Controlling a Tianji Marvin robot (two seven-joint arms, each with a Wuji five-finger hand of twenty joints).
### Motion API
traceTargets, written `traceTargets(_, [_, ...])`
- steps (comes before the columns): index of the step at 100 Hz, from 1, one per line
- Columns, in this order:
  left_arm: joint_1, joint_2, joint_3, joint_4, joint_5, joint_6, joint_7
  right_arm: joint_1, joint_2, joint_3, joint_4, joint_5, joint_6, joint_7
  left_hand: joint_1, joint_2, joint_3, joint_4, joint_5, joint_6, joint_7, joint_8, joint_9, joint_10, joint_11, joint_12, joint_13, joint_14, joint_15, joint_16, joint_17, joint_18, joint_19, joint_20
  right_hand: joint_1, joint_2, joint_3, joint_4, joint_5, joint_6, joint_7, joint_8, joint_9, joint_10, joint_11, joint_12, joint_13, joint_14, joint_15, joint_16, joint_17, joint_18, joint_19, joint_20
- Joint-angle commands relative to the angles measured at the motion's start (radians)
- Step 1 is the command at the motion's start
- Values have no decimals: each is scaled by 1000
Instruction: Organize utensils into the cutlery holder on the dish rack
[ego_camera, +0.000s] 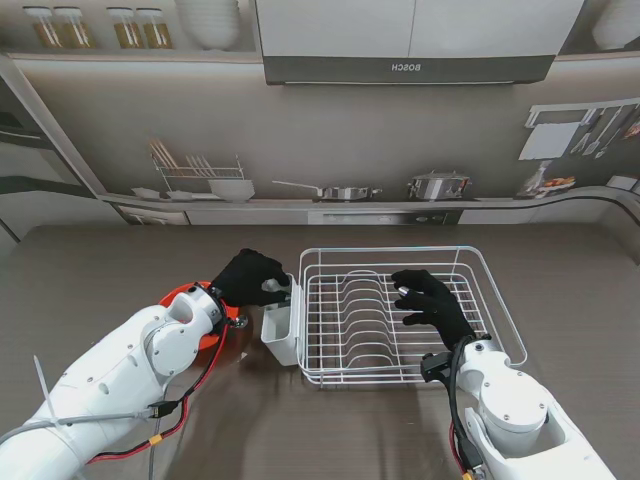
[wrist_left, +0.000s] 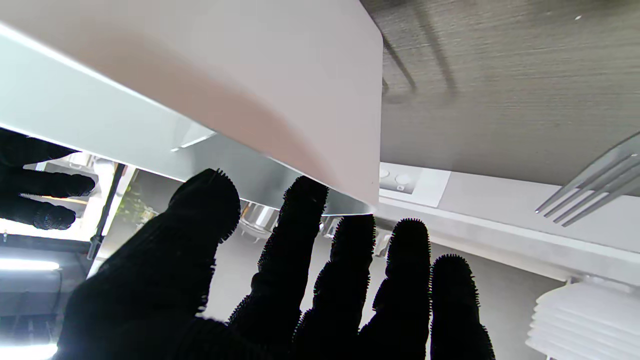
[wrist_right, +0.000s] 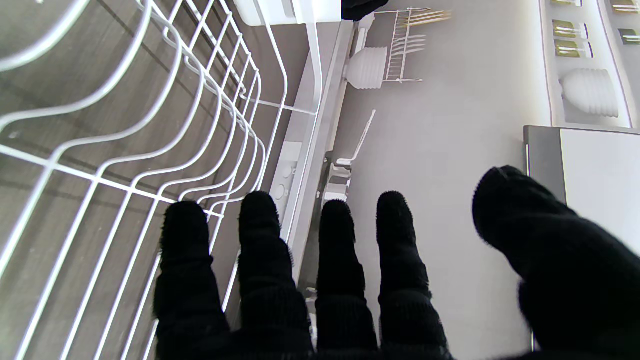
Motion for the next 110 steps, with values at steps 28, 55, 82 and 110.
traceTargets(28, [13, -2, -18, -18, -7, 10, -11, -4, -4, -2, -1, 2, 2, 14, -31, 53, -78, 21, -32, -13, -26, -4, -32, 8, -37, -64, -24, 18, -63, -34, -23, 28, -48, 26, -24, 23, -6, 20, 10, 1, 1, -19, 14, 4, 1, -4, 26, -2, -7, -4, 5, -2, -11, 13])
traceTargets(55, [35, -4, -55, -35, 9, 1, 30, -4, -4, -2, -2, 1, 2, 13, -42, 69, -116, 21, -9, -59, 8, 23, -20, 12, -28, -69, -9, 29, -68, -35, -12, 45, -59, 35, -25, 24, -7, 20, 10, 1, 0, -19, 14, 3, 1, -4, 27, -1, -7, -4, 6, -3, -11, 13])
traceTargets(82, [132, 12, -176, -146, 64, 25, 29, -4, -4, -1, -2, 2, 1, 12, -34, 77, -148, 25, -56, -84, -36, 6, 15, 7, 5, -42, 14, 28, -53, -25, -1, 46, -64, 47, -23, 24, -6, 20, 10, 2, 0, -20, 15, 4, 1, -4, 28, -3, -7, -4, 6, -2, -11, 13])
traceTargets(110, [304, 45, -357, -313, 168, 101, -50, -5, -4, -3, -3, 2, 0, 14, -29, 33, -79, 21, -70, -1, -51, -9, 56, -10, 44, 40, 48, 13, 17, 17, 34, 40, 66, 113, -24, 24, -6, 20, 11, 2, 0, -19, 17, 4, 1, -4, 28, -4, -6, -4, 5, -1, -11, 13])
